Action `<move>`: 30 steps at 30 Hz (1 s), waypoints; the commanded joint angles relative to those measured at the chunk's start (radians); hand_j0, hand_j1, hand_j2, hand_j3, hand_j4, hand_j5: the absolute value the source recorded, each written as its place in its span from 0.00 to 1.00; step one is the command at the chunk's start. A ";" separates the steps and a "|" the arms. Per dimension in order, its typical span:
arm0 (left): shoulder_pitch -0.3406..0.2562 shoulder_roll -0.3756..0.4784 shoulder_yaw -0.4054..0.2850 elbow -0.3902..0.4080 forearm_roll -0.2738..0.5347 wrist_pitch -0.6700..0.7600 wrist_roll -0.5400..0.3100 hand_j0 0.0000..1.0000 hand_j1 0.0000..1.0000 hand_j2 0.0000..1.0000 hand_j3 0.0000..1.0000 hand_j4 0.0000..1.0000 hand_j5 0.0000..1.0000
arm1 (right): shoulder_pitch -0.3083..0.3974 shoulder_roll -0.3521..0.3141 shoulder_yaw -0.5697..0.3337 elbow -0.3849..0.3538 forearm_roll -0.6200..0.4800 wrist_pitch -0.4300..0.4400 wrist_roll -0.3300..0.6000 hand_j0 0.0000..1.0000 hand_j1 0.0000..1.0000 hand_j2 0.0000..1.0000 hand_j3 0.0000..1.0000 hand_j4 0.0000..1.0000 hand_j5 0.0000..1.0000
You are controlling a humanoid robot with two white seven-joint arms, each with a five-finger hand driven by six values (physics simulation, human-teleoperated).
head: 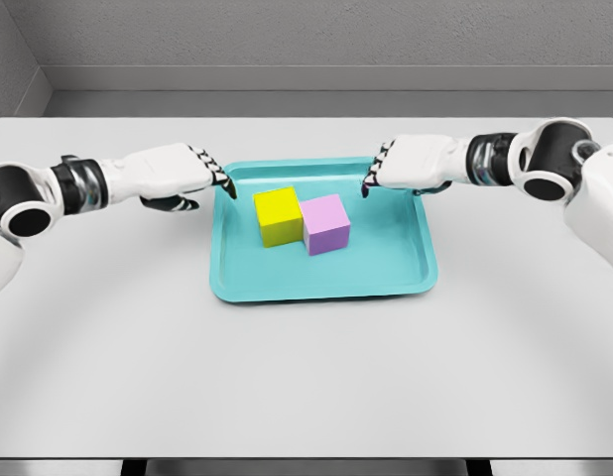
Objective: Push two cubes
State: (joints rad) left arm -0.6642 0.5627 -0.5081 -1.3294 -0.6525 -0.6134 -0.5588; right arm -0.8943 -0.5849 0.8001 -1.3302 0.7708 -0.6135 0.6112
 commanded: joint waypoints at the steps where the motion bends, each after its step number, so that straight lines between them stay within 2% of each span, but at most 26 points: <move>1: 0.000 0.005 0.011 0.001 0.028 0.002 0.000 0.68 0.68 0.68 0.68 0.68 0.68 | 0.005 -0.093 -0.006 -0.109 -0.008 0.003 0.000 0.77 0.77 0.77 0.77 0.77 0.77; 3: 0.005 0.058 0.016 0.001 0.045 0.002 0.000 0.68 0.68 0.68 0.68 0.68 0.68 | 0.032 -0.134 -0.009 -0.178 -0.022 0.003 0.000 0.77 0.77 0.77 0.77 0.77 0.77; 7: 0.005 0.074 0.017 0.003 0.063 0.002 0.000 0.68 0.68 0.68 0.68 0.68 0.68 | 0.090 -0.223 -0.013 -0.342 -0.033 0.003 0.000 0.77 0.77 0.77 0.77 0.77 0.77; 10: 0.005 0.078 0.017 0.004 0.063 0.002 0.002 0.68 0.68 0.68 0.68 0.68 0.68 | 0.109 -0.280 -0.016 -0.423 -0.061 0.003 0.000 0.77 0.77 0.77 0.77 0.77 0.77; 13: 0.015 0.143 0.086 0.006 0.114 0.002 0.002 0.68 0.68 0.68 0.68 0.68 0.68 | 0.109 -0.294 -0.016 -0.435 -0.096 0.003 0.000 0.77 0.77 0.77 0.77 0.77 0.77; 17: 0.015 0.143 0.088 0.009 0.114 0.002 0.002 0.69 0.69 0.69 0.69 0.69 0.69 | 0.110 -0.279 -0.010 -0.437 -0.131 0.003 0.000 0.77 0.77 0.77 0.77 0.77 0.77; 20: 0.015 0.141 0.088 0.016 0.114 0.002 0.002 0.69 0.69 0.69 0.69 0.69 0.69 | 0.121 -0.204 0.034 -0.437 -0.133 0.003 0.000 0.77 0.77 0.77 0.77 0.77 0.77; 30: 0.015 0.143 0.102 0.035 0.112 0.002 0.002 0.69 0.69 0.69 0.69 0.69 0.69 | 0.124 -0.162 0.090 -0.437 -0.148 0.003 0.000 0.77 0.77 0.77 0.77 0.77 0.77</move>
State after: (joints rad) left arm -0.6489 0.7047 -0.4082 -1.3010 -0.5448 -0.6134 -0.5573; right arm -0.7701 -0.7547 0.8806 -1.7671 0.6270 -0.6132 0.6112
